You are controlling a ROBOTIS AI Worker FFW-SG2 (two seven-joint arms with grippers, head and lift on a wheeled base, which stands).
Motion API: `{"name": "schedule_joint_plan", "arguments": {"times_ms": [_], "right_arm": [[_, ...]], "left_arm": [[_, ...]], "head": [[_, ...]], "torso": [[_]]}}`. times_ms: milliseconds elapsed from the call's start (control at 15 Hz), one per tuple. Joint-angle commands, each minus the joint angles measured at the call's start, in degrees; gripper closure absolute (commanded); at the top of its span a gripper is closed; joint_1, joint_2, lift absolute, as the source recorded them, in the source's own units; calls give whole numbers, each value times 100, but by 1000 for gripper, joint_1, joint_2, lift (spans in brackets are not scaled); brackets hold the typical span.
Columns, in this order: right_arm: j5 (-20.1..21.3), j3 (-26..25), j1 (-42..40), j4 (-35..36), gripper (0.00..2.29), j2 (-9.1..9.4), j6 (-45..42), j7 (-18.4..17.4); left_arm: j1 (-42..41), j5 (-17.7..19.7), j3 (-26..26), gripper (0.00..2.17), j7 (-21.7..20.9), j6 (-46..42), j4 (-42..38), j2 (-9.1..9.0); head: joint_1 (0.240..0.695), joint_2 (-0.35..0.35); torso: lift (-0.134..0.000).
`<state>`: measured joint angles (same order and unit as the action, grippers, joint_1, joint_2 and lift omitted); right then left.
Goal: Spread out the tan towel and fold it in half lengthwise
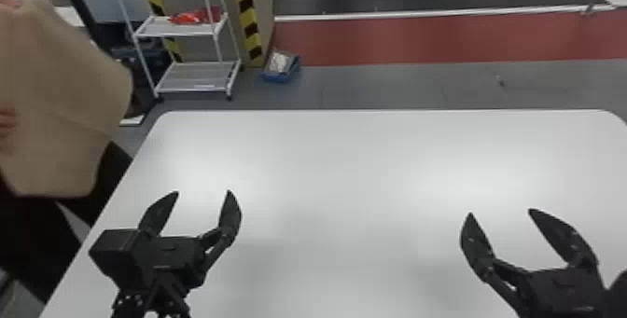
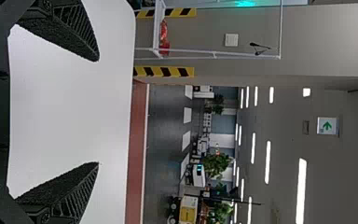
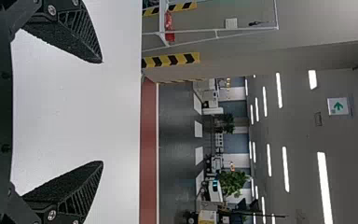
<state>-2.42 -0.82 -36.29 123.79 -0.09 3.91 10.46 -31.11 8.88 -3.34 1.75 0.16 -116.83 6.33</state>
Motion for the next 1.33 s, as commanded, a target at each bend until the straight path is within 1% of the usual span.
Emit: {"name": "schedule_joint_plan", "arguments": {"times_ms": [0, 1267], "right_arm": [[-48, 3, -18, 22, 113, 14, -8, 0], [-119, -23, -18, 13, 113, 14, 9, 0]], "left_arm": [[-18, -9, 9, 80, 0, -2, -7, -1], [-35, -35, 70, 80, 18, 16, 2, -18]], "head": [[695, 108], [695, 100]], "torso": [[-119], [-119]]}}
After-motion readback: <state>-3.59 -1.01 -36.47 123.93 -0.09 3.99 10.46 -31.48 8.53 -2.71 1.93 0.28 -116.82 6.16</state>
